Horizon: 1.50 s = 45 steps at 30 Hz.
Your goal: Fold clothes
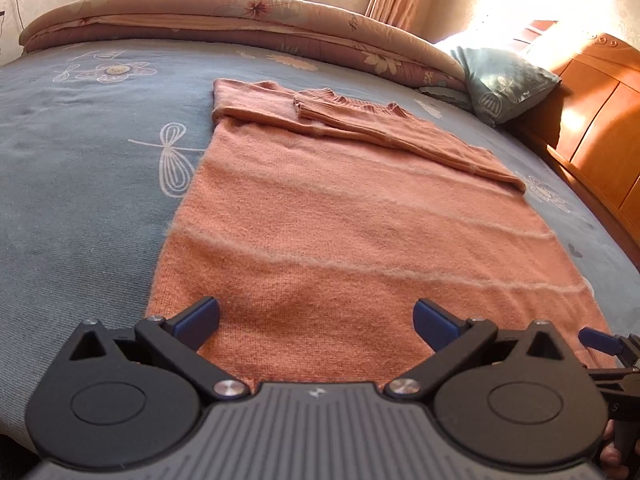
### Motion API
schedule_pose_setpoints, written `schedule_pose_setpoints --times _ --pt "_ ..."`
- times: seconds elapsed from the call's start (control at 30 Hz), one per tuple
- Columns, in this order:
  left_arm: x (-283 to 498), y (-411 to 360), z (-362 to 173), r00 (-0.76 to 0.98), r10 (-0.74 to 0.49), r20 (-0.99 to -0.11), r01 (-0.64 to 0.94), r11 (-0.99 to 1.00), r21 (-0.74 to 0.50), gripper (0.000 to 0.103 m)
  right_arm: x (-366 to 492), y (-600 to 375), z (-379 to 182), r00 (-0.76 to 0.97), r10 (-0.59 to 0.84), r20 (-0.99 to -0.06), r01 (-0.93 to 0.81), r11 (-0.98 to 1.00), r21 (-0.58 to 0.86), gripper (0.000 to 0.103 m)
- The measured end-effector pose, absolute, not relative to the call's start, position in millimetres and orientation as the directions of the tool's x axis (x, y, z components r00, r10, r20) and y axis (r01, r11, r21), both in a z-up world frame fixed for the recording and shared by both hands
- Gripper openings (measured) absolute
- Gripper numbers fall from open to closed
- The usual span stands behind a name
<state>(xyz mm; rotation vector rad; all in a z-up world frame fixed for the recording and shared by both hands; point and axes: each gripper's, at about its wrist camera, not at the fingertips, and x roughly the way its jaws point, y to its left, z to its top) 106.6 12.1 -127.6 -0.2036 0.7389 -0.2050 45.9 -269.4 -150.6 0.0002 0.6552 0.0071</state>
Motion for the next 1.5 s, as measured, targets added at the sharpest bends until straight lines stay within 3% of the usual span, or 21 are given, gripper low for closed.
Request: schedule_pose_setpoints --times 0.2,0.47,0.87,1.2,1.5 --pt "118 27 -115 0.715 -0.258 -0.650 0.064 0.949 -0.307 0.102 43 -270 -153 0.810 0.009 -0.586 -0.010 1.000 0.002 0.103" --pt "158 4 -116 0.696 -0.296 -0.654 0.110 0.944 -0.310 0.102 42 -271 -155 0.818 0.017 -0.575 -0.019 1.000 0.002 0.103" --pt "139 37 -113 0.694 -0.300 -0.655 0.094 0.939 -0.330 0.102 44 -269 -156 0.820 0.012 -0.572 -0.014 1.000 0.000 0.103" --pt "127 2 -81 0.697 -0.331 -0.636 0.260 0.943 -0.206 0.102 56 -270 -146 0.758 0.030 -0.652 -0.041 0.999 -0.002 0.103" --pt "124 -23 -101 0.640 -0.378 -0.669 0.330 0.922 -0.205 0.102 57 -268 -146 0.748 0.013 -0.664 -0.023 1.000 -0.006 0.103"
